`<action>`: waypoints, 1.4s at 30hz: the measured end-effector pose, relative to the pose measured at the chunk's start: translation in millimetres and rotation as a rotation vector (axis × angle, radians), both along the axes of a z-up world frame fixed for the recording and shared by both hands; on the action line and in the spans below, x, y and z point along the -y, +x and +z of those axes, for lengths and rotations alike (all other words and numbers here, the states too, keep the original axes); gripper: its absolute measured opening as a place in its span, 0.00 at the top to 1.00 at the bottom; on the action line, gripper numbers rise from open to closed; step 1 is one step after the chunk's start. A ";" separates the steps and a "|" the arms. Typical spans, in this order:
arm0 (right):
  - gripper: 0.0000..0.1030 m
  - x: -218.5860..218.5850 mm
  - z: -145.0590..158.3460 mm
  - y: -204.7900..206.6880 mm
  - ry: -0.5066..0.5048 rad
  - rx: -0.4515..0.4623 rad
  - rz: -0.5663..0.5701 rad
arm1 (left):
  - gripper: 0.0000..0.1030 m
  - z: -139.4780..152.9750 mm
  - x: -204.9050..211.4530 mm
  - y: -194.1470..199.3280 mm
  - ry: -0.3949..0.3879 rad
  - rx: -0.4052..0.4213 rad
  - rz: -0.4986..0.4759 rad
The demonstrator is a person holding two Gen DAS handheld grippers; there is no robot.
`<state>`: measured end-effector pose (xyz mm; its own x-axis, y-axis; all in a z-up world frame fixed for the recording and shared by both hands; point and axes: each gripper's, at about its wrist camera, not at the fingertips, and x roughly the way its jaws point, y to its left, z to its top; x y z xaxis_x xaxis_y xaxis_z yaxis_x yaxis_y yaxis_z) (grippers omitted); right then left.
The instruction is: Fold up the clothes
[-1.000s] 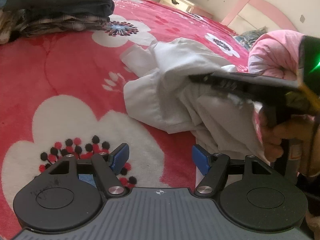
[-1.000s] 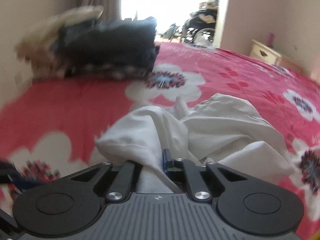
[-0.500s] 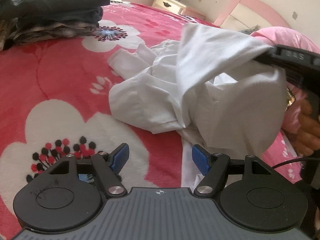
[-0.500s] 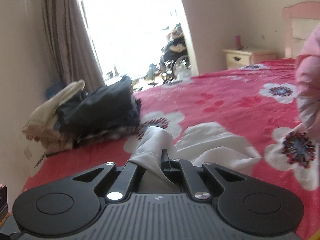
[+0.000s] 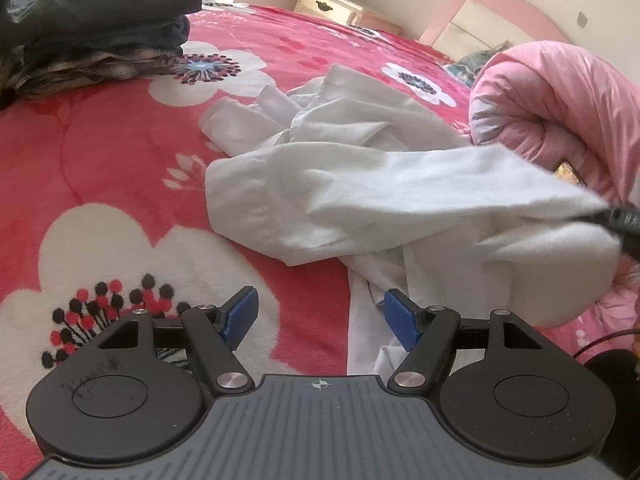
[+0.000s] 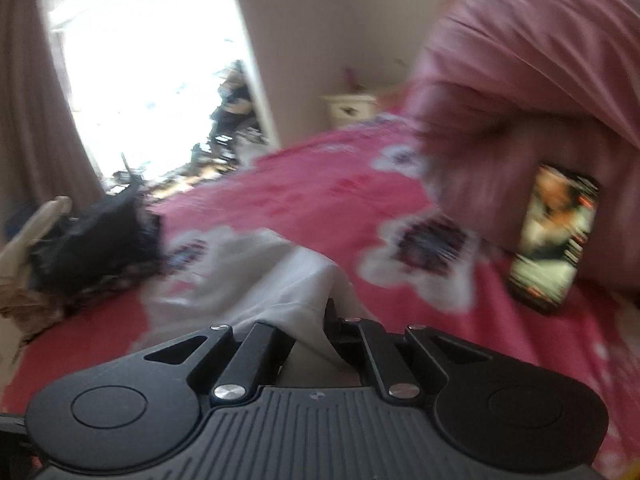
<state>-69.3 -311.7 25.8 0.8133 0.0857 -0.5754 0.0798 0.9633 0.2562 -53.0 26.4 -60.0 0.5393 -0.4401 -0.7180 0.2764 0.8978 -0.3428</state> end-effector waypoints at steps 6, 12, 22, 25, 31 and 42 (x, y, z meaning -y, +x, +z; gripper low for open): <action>0.97 37.6 -37.2 -4.4 0.093 -0.188 -0.152 | 0.32 0.8 5.3 -1.5 0.015 0.004 -0.009; 0.72 56.4 -51.1 -9.7 0.127 -0.243 -0.277 | 0.32 4.2 9.9 1.1 0.044 0.017 -0.014; 0.49 32.4 -9.7 -25.3 -0.092 0.052 -0.310 | 0.32 7.5 20.3 26.1 0.065 0.071 -0.029; 0.38 13.2 2.4 -18.0 -0.178 0.109 -0.240 | 0.32 3.4 23.8 37.8 0.089 0.094 -0.045; 0.23 -23.1 -18.1 13.5 -0.347 -0.193 0.093 | 0.29 -24.3 33.5 75.4 0.142 0.068 -0.096; 0.10 -25.6 51.2 4.2 -0.311 -0.124 0.408 | 0.36 -34.6 45.4 61.5 0.044 0.048 -0.165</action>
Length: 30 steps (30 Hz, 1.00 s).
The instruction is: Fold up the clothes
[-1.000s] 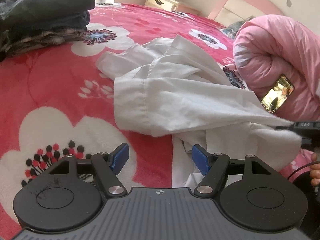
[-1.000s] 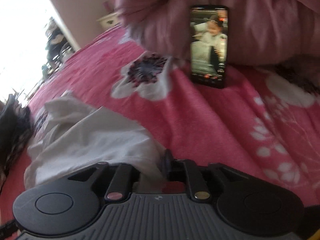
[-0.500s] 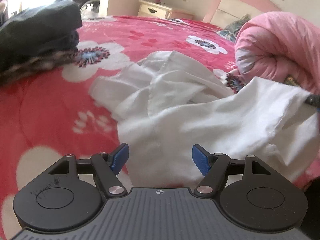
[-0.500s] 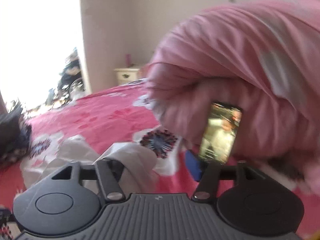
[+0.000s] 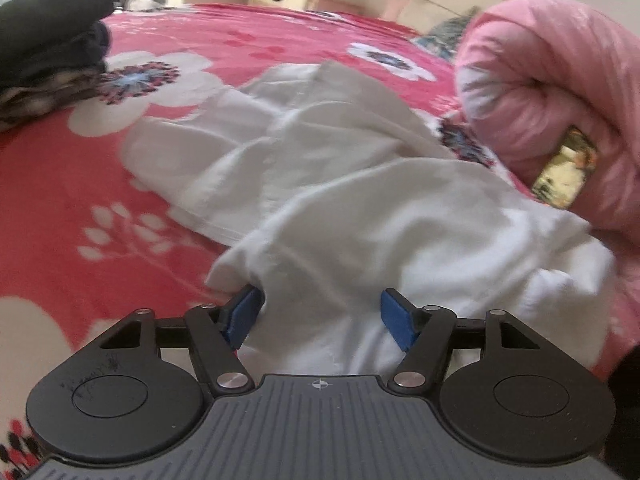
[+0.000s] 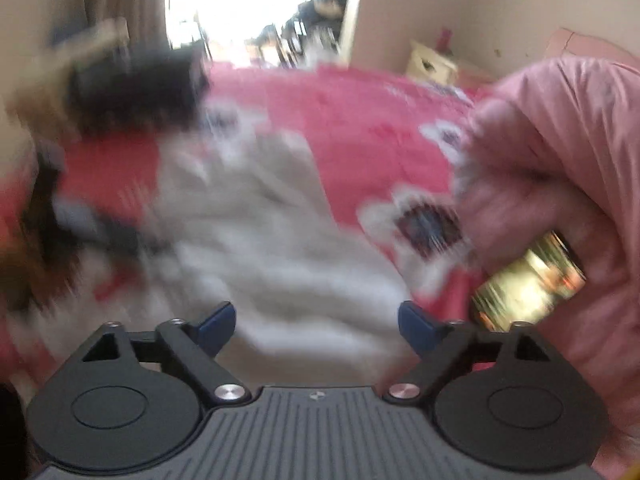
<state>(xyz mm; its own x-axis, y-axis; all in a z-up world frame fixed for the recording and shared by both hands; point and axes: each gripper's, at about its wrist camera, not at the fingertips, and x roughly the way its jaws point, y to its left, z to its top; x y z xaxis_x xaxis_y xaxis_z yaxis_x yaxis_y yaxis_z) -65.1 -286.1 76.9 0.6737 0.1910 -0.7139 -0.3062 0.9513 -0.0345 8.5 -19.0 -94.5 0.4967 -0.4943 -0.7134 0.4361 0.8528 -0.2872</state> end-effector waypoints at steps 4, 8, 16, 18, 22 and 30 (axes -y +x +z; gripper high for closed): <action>0.10 -39.9 -10.4 58.3 0.125 0.010 0.061 | 0.35 7.6 14.5 -17.6 -0.026 0.012 -0.075; 0.10 -104.6 -46.3 118.6 0.112 -0.064 0.174 | 0.34 7.8 28.2 -36.5 -0.029 0.007 -0.139; 0.21 -195.2 -137.5 160.4 -0.245 -0.106 0.324 | 0.33 0.2 31.1 -53.4 -0.041 -0.002 -0.183; 0.30 -192.5 -152.4 163.8 -0.255 -0.122 0.321 | 0.32 -0.9 27.3 -54.7 -0.052 -0.012 -0.187; 0.95 -158.3 -131.1 165.7 -0.116 -0.126 0.193 | 0.30 2.0 18.9 -57.1 -0.068 -0.020 -0.183; 0.97 -6.8 -34.6 116.7 0.288 0.046 -0.147 | 0.26 12.2 18.9 -58.2 -0.049 -0.005 -0.187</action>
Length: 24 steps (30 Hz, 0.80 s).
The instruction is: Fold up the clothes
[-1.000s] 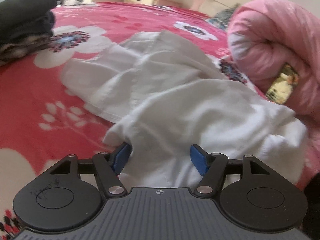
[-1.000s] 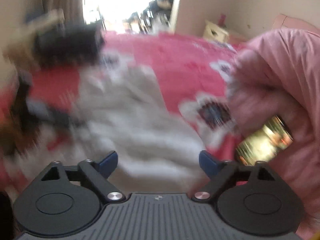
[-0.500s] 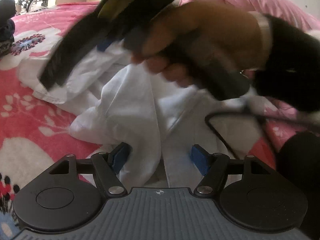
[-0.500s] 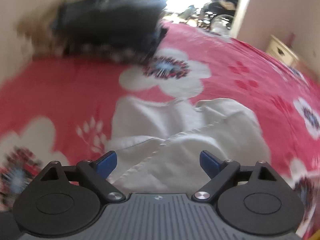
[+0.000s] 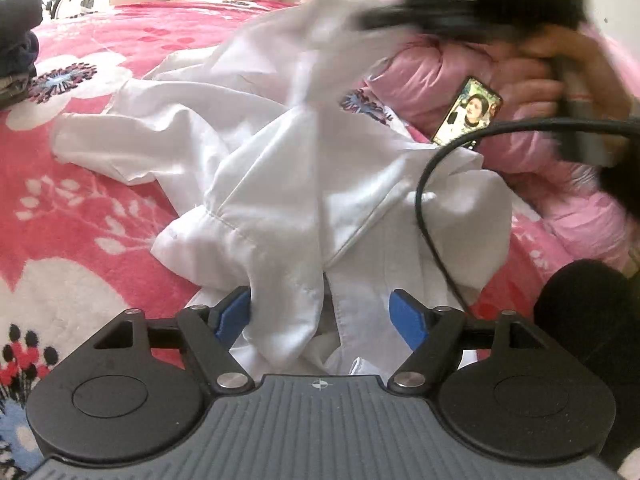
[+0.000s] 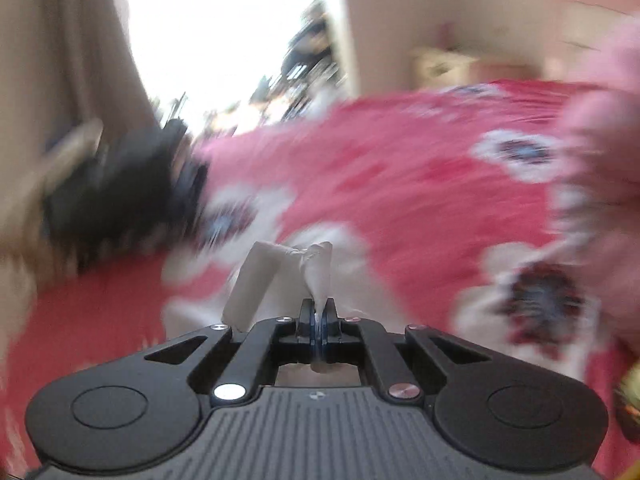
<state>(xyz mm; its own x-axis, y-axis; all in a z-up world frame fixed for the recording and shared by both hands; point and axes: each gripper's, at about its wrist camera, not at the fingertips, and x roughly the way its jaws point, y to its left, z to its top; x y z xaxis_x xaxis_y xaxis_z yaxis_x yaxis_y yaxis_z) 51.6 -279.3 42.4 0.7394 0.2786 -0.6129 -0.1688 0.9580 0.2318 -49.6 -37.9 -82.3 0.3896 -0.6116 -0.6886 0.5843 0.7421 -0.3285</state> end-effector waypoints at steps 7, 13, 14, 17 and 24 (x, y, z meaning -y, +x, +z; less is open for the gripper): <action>0.97 104.9 29.4 -87.0 -0.048 0.036 -0.270 | 0.26 3.1 -0.9 -2.5 0.033 0.000 0.044; 0.88 162.2 13.5 -141.4 -0.159 -0.103 -0.454 | 0.26 11.2 -4.6 -0.6 0.029 -0.001 0.081; 0.80 168.5 8.7 -146.9 -0.183 -0.139 -0.477 | 0.26 12.3 -4.1 0.6 0.025 -0.004 0.088; 0.60 153.2 16.8 -160.9 -0.215 -0.041 -0.453 | 0.26 15.4 -3.3 0.2 0.015 -0.004 0.097; 0.36 52.1 27.8 -144.9 -0.300 0.175 0.019 | 0.26 18.2 -2.2 -3.7 -0.010 0.001 0.097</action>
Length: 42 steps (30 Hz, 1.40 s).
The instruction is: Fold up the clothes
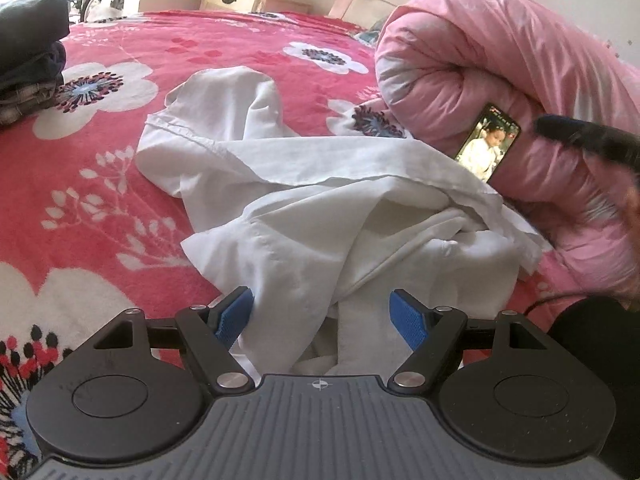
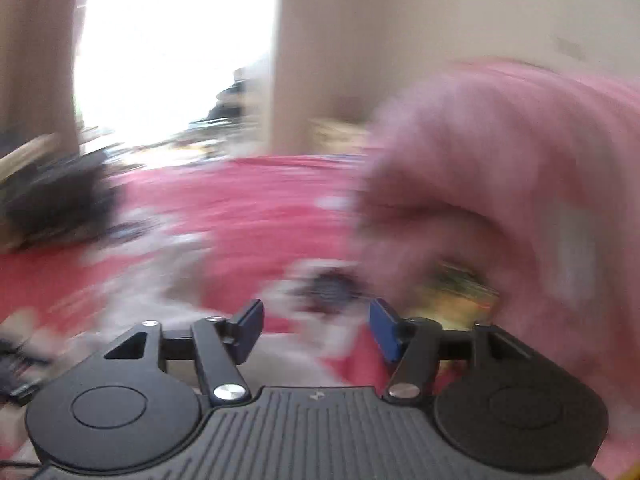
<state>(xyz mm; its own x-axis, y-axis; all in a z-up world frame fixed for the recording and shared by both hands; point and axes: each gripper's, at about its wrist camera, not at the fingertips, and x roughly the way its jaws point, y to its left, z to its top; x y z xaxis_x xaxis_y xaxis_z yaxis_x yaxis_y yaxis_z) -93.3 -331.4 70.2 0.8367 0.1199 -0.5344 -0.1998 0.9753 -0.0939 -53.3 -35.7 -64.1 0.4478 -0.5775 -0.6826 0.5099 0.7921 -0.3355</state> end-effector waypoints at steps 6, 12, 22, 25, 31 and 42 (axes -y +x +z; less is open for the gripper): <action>0.33 -103.4 -61.7 39.7 -0.139 -0.144 0.414 | 0.26 -2.5 -12.8 0.6 0.011 -0.001 0.008; 0.34 -146.1 -107.0 63.9 -0.164 -0.273 0.539 | 0.26 -8.9 -27.5 7.1 0.001 -0.019 0.037; 0.98 -114.3 -101.6 94.5 0.080 -0.305 0.303 | 0.26 -16.2 -34.7 17.0 -0.027 -0.045 0.040; 0.98 -81.8 -79.5 89.1 0.177 -0.242 0.183 | 0.26 -20.0 -27.6 15.0 -0.018 -0.064 0.017; 0.98 24.9 -29.7 46.8 0.376 -0.108 -0.143 | 0.26 -27.4 -8.1 7.4 0.040 -0.075 -0.018; 0.77 168.8 -38.6 -49.8 0.383 -0.252 -0.738 | 0.26 -18.2 19.0 -3.0 0.108 -0.044 -0.054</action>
<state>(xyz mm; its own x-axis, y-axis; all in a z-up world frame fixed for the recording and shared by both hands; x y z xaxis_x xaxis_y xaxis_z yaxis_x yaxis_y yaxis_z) -143.0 -500.2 31.6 0.6334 -0.1972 -0.7483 0.5260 0.8189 0.2294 -56.3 -54.7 -82.2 0.3864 -0.5219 -0.7605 0.5395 0.7967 -0.2726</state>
